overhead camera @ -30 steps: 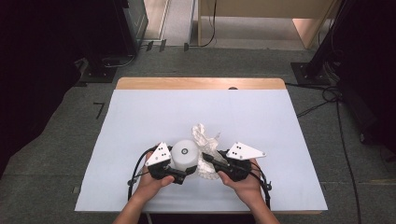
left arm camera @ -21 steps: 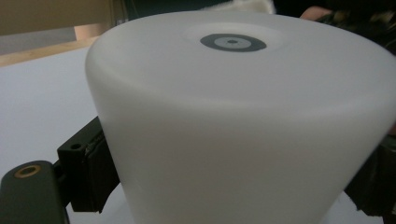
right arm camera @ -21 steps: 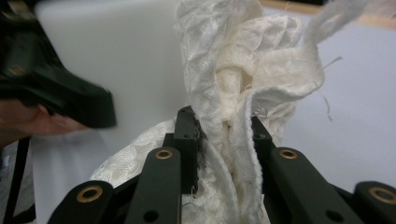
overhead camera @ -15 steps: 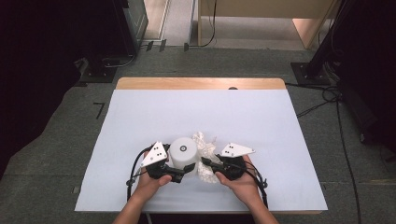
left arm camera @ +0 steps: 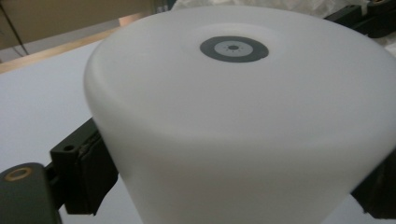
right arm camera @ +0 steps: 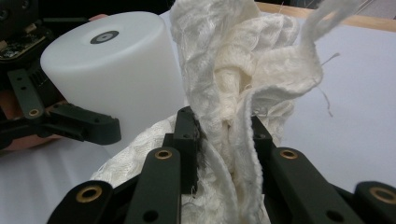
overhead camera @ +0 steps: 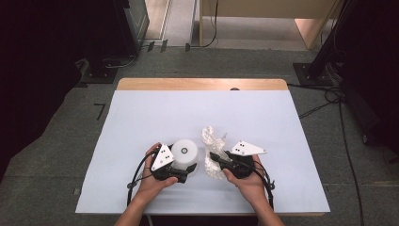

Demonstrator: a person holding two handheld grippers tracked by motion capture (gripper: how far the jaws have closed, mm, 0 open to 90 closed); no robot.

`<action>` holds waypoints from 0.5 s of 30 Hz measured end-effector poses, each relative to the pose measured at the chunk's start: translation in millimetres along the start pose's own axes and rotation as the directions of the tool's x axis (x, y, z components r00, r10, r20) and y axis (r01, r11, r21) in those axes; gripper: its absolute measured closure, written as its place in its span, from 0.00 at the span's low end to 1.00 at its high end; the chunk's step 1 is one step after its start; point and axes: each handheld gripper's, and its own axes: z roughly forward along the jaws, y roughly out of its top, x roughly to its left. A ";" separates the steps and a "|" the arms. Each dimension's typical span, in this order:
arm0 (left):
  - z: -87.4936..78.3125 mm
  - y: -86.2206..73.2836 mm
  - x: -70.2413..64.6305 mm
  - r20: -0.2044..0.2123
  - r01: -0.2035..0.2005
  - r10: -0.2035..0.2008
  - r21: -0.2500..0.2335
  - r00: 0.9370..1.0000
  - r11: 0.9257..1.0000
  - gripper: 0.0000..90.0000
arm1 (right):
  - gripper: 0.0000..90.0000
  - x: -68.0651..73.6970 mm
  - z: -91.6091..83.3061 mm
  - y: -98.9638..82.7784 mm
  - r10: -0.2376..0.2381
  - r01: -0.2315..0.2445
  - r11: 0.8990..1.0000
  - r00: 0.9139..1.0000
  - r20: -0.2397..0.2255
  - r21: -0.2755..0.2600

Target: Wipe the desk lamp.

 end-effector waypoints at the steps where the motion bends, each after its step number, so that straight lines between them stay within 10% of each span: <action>1: -0.8 -0.6 -0.7 -0.027 0.023 -0.023 0.012 0.999 1.000 0.02 | 0.81 -0.2 -0.1 0.0 0.002 -0.002 1.000 1.000 0.001 0.000; 6: -2.1 -2.0 -11.1 -0.094 0.107 -0.110 -0.036 0.989 0.994 0.01 | 0.81 -2.4 -1.0 0.1 0.007 -0.007 1.000 1.000 0.004 -0.006; 7: 2.3 -0.8 -24.2 -0.191 0.141 -0.147 -0.046 0.971 0.989 0.01 | 0.81 -2.8 -1.2 0.5 0.006 -0.006 1.000 1.000 0.005 -0.009; 12: 9.2 3.7 -43.8 -0.347 0.165 -0.171 -0.048 0.922 0.985 0.05 | 0.81 -1.9 -0.6 0.1 0.004 -0.004 1.000 1.000 0.005 -0.004; 15: 5.8 2.7 -36.2 -0.317 0.177 -0.186 -0.057 0.930 0.983 0.09 | 0.81 -2.3 0.1 -0.6 -0.001 0.001 1.000 1.000 0.007 0.002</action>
